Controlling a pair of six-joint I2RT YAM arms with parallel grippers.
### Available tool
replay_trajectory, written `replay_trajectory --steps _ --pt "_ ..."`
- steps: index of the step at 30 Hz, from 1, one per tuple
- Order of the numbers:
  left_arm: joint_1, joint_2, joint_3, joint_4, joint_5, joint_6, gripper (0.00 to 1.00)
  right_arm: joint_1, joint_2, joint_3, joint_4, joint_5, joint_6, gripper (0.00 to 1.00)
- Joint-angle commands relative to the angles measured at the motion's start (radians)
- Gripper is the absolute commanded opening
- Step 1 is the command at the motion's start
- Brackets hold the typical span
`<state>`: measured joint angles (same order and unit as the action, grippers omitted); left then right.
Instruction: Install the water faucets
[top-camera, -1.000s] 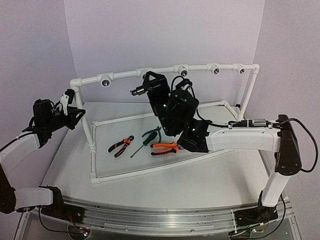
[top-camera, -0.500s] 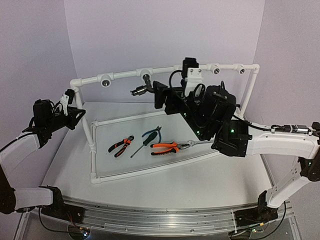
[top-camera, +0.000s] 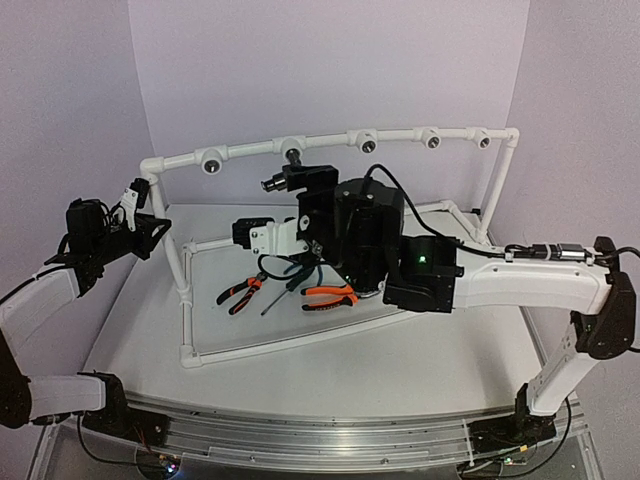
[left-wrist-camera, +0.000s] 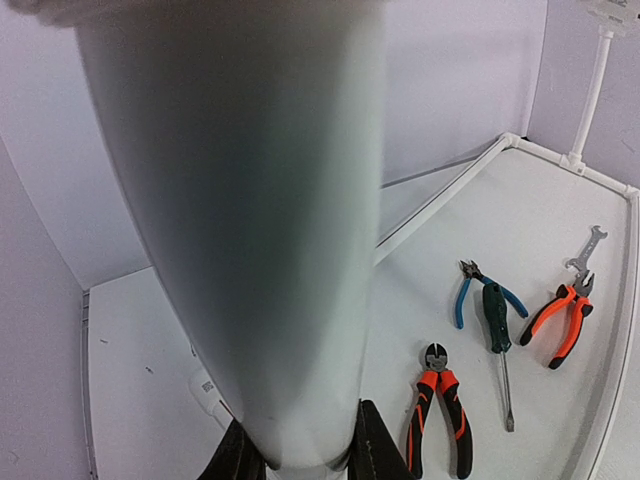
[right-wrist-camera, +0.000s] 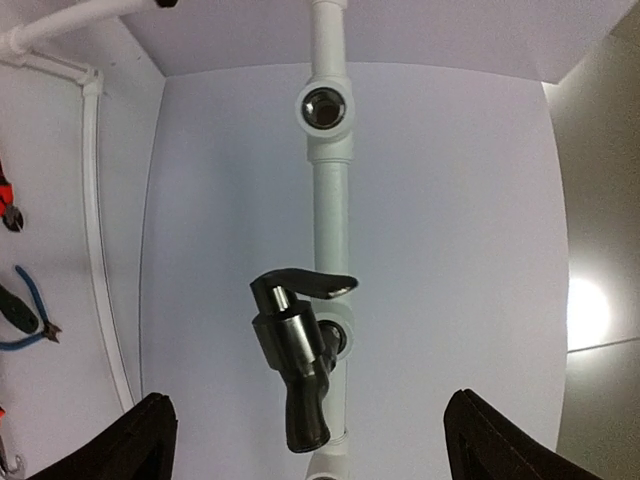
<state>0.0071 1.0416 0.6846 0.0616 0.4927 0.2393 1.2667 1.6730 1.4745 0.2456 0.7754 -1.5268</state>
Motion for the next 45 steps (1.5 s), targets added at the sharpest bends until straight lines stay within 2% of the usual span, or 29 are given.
replay_trajectory --steps 1,6,19,28,37,42,44,45 --pt "-0.044 0.034 -0.057 -0.259 0.016 0.166 0.0 -0.034 0.07 0.123 -0.138 0.0 -0.194 0.92" --pt "-0.044 0.029 -0.054 -0.269 0.018 0.166 0.0 -0.077 0.148 0.204 -0.156 0.019 -0.228 0.87" --pt "-0.043 0.025 -0.054 -0.265 0.018 0.155 0.0 -0.128 0.204 0.259 -0.096 0.051 -0.246 0.75" --pt "-0.044 0.025 -0.057 -0.264 0.014 0.155 0.0 -0.14 0.22 0.261 -0.072 0.055 -0.231 0.48" --pt "-0.044 0.022 -0.054 -0.269 0.013 0.16 0.0 -0.145 0.27 0.311 0.015 0.08 -0.218 0.31" --pt "-0.044 0.02 -0.054 -0.27 0.013 0.159 0.0 -0.145 0.297 0.334 0.055 0.12 -0.201 0.14" --pt "-0.044 0.02 -0.054 -0.27 0.013 0.158 0.0 -0.145 0.307 0.337 0.068 0.139 -0.195 0.03" --pt "-0.044 0.019 -0.054 -0.269 0.012 0.159 0.0 -0.145 0.312 0.337 0.077 0.144 -0.189 0.0"
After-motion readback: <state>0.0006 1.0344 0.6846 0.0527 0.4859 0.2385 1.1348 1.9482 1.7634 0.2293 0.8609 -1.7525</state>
